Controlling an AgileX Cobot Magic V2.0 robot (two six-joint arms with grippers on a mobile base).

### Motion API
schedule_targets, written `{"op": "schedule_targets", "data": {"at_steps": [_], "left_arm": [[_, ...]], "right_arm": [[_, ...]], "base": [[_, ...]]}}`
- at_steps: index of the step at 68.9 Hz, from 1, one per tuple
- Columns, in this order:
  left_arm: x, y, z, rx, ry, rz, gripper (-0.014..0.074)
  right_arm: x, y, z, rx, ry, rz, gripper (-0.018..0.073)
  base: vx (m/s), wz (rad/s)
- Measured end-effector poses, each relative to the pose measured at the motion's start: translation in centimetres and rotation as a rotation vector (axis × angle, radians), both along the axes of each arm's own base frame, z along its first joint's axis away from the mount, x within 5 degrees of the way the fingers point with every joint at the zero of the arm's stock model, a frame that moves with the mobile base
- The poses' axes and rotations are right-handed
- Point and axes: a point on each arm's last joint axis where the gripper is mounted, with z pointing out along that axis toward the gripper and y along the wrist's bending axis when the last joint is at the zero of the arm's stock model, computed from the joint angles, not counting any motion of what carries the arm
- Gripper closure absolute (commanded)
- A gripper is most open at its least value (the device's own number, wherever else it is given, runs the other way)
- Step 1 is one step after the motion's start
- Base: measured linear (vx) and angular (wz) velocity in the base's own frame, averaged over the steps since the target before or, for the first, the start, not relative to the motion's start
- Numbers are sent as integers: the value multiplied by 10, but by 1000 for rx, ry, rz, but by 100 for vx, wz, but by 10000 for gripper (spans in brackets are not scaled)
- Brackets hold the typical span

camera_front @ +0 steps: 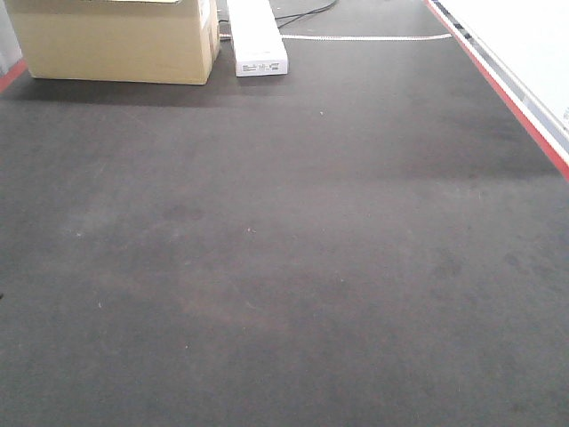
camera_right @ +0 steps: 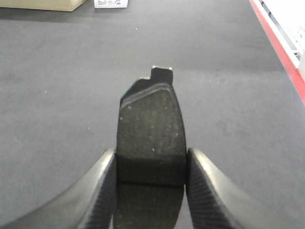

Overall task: Move and align brake pads A on conveyor
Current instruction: 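Position the base over the black conveyor belt holding both pads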

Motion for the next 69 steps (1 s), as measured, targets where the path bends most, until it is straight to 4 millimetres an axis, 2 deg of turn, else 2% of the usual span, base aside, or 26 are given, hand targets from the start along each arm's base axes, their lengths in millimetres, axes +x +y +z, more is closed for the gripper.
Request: {"op": "schedule_targets", "data": {"at_steps": [69], "left_arm": [[0,0,0,0,0,0,603]], "right_arm": [[0,0,0,0,0,0,566]], "base": [[1,0]]}}
